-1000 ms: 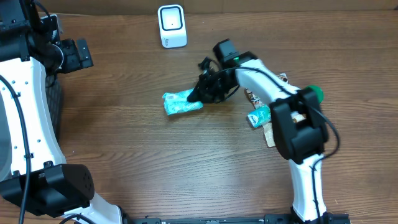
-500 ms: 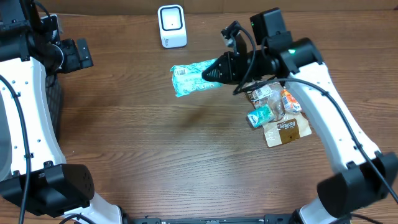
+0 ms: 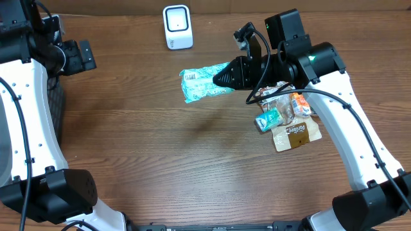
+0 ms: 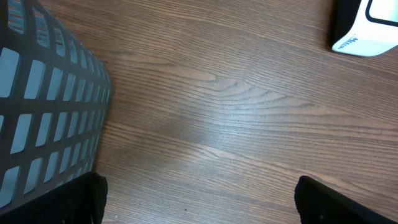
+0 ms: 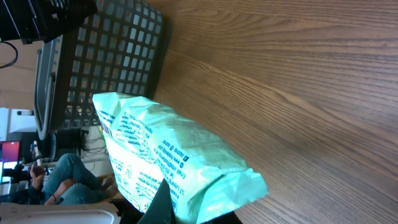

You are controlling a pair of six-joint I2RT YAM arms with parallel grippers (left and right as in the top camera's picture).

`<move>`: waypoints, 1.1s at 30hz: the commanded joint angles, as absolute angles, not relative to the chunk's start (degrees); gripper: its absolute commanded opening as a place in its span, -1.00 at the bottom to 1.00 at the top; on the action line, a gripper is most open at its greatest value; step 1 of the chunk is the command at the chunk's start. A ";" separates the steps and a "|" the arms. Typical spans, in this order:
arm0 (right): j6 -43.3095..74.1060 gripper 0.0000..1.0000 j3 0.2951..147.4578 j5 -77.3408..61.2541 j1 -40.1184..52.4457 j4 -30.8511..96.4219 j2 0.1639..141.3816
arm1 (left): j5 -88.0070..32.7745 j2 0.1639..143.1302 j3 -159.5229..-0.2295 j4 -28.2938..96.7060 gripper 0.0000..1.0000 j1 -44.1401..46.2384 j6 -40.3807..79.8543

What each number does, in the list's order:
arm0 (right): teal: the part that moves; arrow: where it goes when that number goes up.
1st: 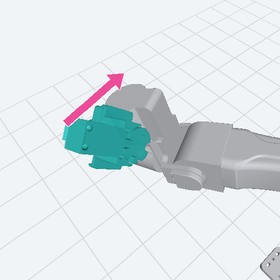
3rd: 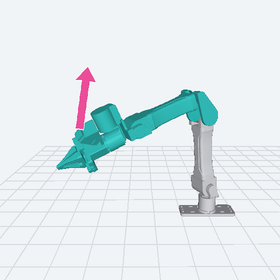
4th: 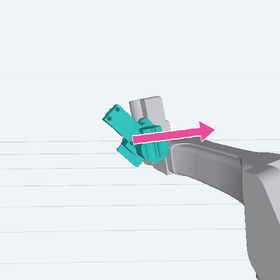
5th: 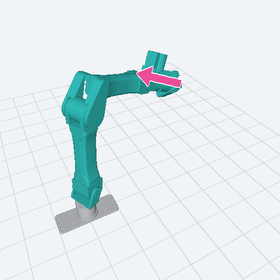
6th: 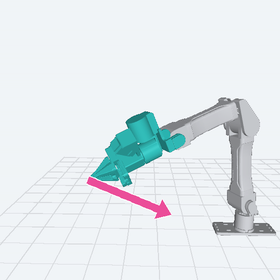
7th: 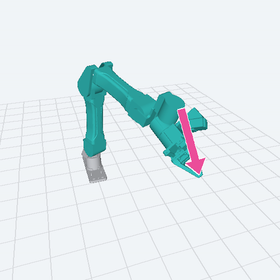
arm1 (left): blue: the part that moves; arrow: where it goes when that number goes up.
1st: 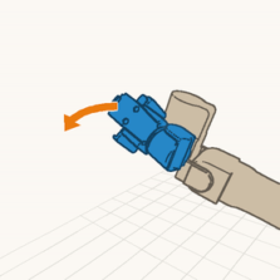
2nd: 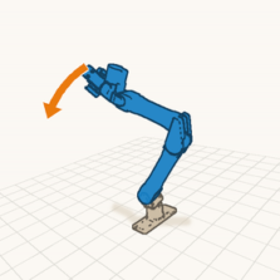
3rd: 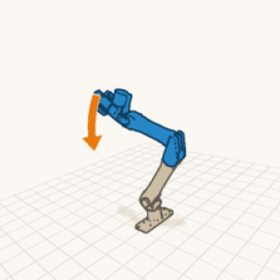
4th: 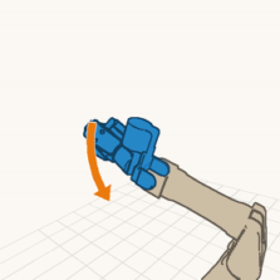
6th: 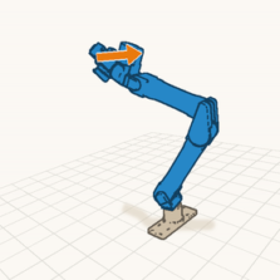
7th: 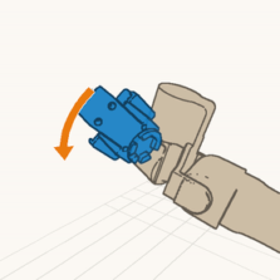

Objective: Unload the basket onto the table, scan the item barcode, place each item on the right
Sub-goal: 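Lift the teal wipes pack with the right gripper, then hold the teal wipes pack in front of the scanner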

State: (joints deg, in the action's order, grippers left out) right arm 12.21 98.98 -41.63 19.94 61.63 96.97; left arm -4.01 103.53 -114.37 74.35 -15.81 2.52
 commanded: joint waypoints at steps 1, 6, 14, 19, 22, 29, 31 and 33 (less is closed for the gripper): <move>12.14 -0.92 99.48 -42.02 19.84 61.56 94.72 | -3.86 104.16 -114.48 74.32 0.99 -16.01 1.26; 12.16 -0.92 99.48 -42.02 19.86 61.93 94.72 | -3.86 104.16 -114.48 74.32 0.99 -16.01 1.26; 15.22 -0.92 102.06 -37.71 19.86 63.77 94.72 | -3.84 104.16 -114.48 74.32 0.99 -16.01 1.26; 16.51 -0.93 109.93 -28.80 19.92 67.07 94.78 | -3.86 104.16 -114.48 74.35 0.99 -16.01 1.26; 16.51 -0.93 116.33 -24.88 19.94 67.68 95.66 | -3.86 104.16 -114.48 74.32 0.99 -16.01 1.26; 10.28 -0.92 124.18 2.94 26.59 57.93 101.14 | -3.86 104.16 -114.48 74.32 0.99 -16.01 1.26; 6.22 -0.92 124.16 14.76 29.95 51.79 104.66 | -3.86 104.16 -114.48 74.32 0.99 -16.01 1.26; 1.96 -0.92 124.16 23.97 32.08 45.71 108.77 | -3.86 104.16 -114.48 74.32 0.99 -16.01 1.26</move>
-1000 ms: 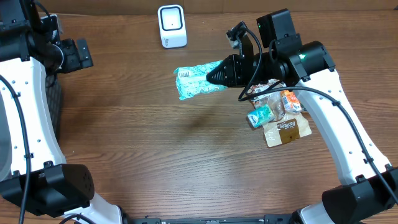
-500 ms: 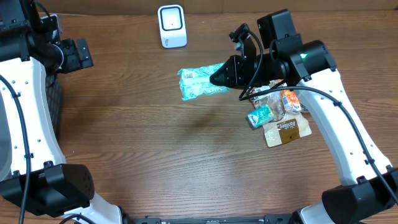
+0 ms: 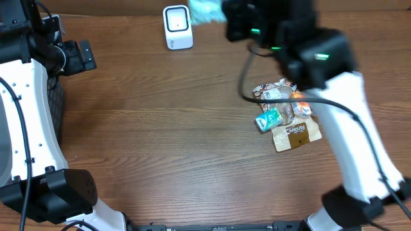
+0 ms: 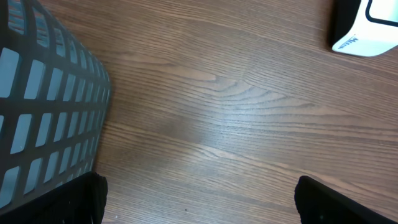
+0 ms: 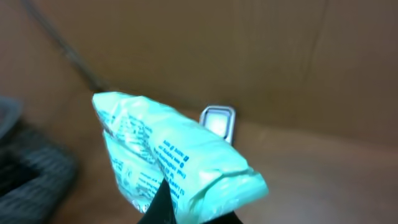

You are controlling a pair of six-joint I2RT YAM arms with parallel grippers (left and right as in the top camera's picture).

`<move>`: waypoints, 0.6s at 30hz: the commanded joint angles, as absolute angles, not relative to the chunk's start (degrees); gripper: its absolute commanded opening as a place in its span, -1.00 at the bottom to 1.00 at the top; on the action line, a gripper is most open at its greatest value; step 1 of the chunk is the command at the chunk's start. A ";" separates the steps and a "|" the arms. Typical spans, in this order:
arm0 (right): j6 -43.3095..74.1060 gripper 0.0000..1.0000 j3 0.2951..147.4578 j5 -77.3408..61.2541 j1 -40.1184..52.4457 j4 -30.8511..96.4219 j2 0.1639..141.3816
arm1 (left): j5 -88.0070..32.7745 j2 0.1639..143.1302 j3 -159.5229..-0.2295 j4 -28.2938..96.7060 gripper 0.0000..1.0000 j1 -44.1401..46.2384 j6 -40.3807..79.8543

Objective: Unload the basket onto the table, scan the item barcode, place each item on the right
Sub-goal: 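Hold the teal wipes pack in front of the scanner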

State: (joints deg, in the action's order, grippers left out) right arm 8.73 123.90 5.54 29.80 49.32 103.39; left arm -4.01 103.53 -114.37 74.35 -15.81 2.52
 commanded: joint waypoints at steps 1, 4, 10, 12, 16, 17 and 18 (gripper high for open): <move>-3.44 -0.92 124.16 27.86 33.08 40.71 112.27 | -3.86 104.16 -114.48 74.35 0.99 -16.01 1.26; -16.34 -0.92 124.16 33.85 33.93 28.34 119.77 | -3.84 104.16 -114.48 74.32 0.99 -16.01 1.26; -37.47 -0.92 124.16 35.97 34.13 6.90 130.13 | -3.86 104.16 -114.48 74.32 0.99 -16.01 1.26; -42.37 -0.92 124.16 35.88 34.13 0.43 133.03 | -3.84 104.16 -114.48 74.32 0.99 -16.01 1.26; -50.33 -0.92 124.16 34.72 34.13 -9.67 138.65 | -3.86 104.16 -114.48 74.35 0.99 -16.01 1.26; -52.45 -0.92 124.16 33.82 34.13 -11.40 140.00 | -3.86 104.16 -114.48 74.32 0.99 -16.01 1.26; -54.76 -0.92 124.16 33.06 34.13 -12.64 141.14 | -3.86 104.16 -114.48 74.32 0.99 -16.01 1.26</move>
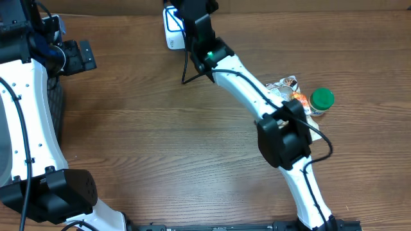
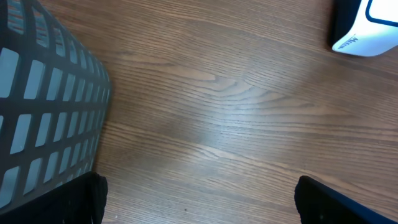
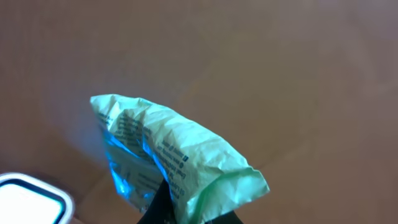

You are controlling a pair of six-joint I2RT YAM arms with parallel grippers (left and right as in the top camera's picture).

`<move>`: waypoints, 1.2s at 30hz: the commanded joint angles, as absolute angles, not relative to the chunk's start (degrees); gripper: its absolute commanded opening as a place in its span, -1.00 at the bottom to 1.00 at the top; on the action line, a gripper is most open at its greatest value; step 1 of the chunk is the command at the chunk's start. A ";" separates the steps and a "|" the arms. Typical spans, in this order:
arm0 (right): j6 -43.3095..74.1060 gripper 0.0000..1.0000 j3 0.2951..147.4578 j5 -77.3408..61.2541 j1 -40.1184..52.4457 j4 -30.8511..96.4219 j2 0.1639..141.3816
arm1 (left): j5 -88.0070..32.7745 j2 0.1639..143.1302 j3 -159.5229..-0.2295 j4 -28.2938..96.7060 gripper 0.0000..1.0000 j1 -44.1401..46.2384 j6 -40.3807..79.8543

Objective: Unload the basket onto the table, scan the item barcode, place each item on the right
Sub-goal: 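Hold the teal wipes pack in front of the scanner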

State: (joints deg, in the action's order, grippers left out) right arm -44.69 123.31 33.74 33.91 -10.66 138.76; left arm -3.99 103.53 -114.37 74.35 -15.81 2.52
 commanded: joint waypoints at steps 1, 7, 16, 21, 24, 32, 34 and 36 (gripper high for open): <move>-57.43 -0.92 124.16 32.01 34.13 -13.65 142.54 | -3.84 104.16 -114.48 74.35 0.99 -16.01 1.26; -64.84 -0.92 124.14 29.52 34.13 -17.96 147.28 | -3.86 104.16 -114.48 74.32 0.99 -16.01 1.26; -64.84 -0.92 124.14 28.58 34.06 -18.17 148.35 | -3.86 104.16 -114.48 74.35 0.99 -16.01 1.26; -64.84 -0.92 124.14 28.64 34.06 -18.17 148.35 | -3.86 104.16 -114.48 74.32 0.99 -16.01 1.26; -64.88 -0.92 124.14 28.67 34.06 -18.26 148.35 | -3.86 104.16 -114.48 74.35 0.99 -16.01 1.26; -64.66 -0.92 124.16 32.80 34.79 -19.68 146.47 | -3.86 104.16 -114.48 74.35 0.99 -16.01 1.26; -64.12 -0.92 124.16 33.17 34.79 -19.66 144.92 | -3.84 104.16 -114.48 74.35 0.99 -16.01 1.26; -60.55 -0.92 124.16 33.71 34.85 -19.55 142.96 | -3.86 104.16 -114.48 74.32 0.99 -16.01 1.26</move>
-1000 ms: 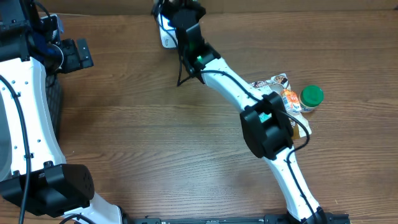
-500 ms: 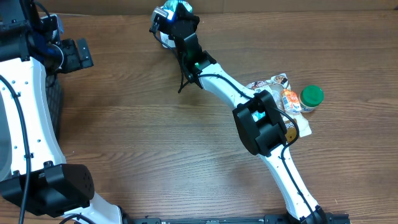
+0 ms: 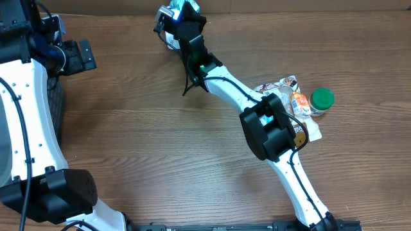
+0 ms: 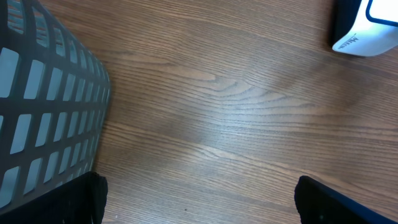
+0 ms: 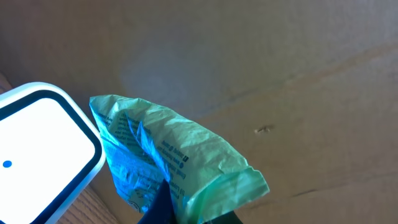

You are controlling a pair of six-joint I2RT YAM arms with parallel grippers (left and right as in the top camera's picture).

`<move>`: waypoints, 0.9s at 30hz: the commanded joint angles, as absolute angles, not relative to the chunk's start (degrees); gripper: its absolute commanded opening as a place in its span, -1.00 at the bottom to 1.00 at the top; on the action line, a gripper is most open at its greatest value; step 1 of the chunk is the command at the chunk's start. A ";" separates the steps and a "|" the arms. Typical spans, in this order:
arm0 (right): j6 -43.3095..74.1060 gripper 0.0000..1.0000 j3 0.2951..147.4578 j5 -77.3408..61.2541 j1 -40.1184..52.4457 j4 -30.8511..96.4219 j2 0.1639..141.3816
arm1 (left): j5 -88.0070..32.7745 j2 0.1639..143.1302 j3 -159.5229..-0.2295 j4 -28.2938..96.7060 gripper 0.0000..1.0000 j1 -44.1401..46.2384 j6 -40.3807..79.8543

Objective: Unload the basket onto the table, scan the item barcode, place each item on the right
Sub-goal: 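Hold the teal wipes pack in front of the scanner, then carry the wipes pack right and release it onto the pile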

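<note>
My right gripper is shut on a crumpled mint-green packet with blue print. The packet hangs right beside the white, dark-rimmed face of the barcode scanner, and its lower left side is tinted blue. From overhead, the right gripper reaches to the table's far edge, over the scanner, with a bit of the packet showing above it. The left gripper stands open over bare wood at the far left, nothing between its fingers.
A dark mesh basket stands at the left edge. A pile of snack packets and a green-lidded jar lie at the right. A brown cardboard wall runs behind the scanner.
The right gripper with the packet has shifted nearer the scanner. In the right wrist view the scanner's face has grown from a corner sliver to a large panel beside the packet. The left arm is unchanged.
First my right gripper held the green packet low over the table's middle, left of the snack pile. Then it was raised toward the back wall with the scanner ahead. Then it was at the scanner, and now the packet hangs close against its face. My left gripper stayed open and still.
</note>
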State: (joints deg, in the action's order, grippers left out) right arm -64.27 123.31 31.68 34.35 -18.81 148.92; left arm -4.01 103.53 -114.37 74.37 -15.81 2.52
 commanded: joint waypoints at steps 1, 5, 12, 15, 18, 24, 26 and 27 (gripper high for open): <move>-57.30 -0.92 124.16 34.22 34.94 -19.05 141.58 | -3.86 104.16 -114.48 74.35 0.99 -16.01 1.26; -46.22 -0.92 124.16 34.35 35.64 -11.33 135.46 | -3.86 104.16 -114.48 74.32 0.99 -16.01 1.26; -17.02 -0.92 124.16 18.85 36.62 18.50 120.60 | -3.84 104.16 -114.48 74.32 0.99 -16.01 1.26; -3.14 -0.92 124.16 9.56 35.81 29.39 115.04 | -3.86 104.16 -114.48 74.32 0.99 -16.01 1.26; 7.66 -0.92 124.16 3.42 34.17 39.57 109.82 | -3.86 104.16 -114.48 74.32 0.99 -16.01 1.26; 18.15 -0.92 124.16 -1.65 28.56 59.92 101.16 | -3.86 104.16 -114.48 74.32 0.99 -16.01 1.26; 19.59 -0.92 124.16 -1.63 26.37 65.84 99.46 | -3.86 104.16 -114.48 74.32 0.99 -16.01 1.26; 20.23 -0.92 124.16 -1.63 25.34 68.36 98.91 | -3.84 104.16 -114.48 74.35 0.99 -16.01 1.26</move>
State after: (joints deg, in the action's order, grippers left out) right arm 12.67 123.55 1.17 28.12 64.93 102.00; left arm -4.01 103.55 -114.37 74.35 -15.81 2.52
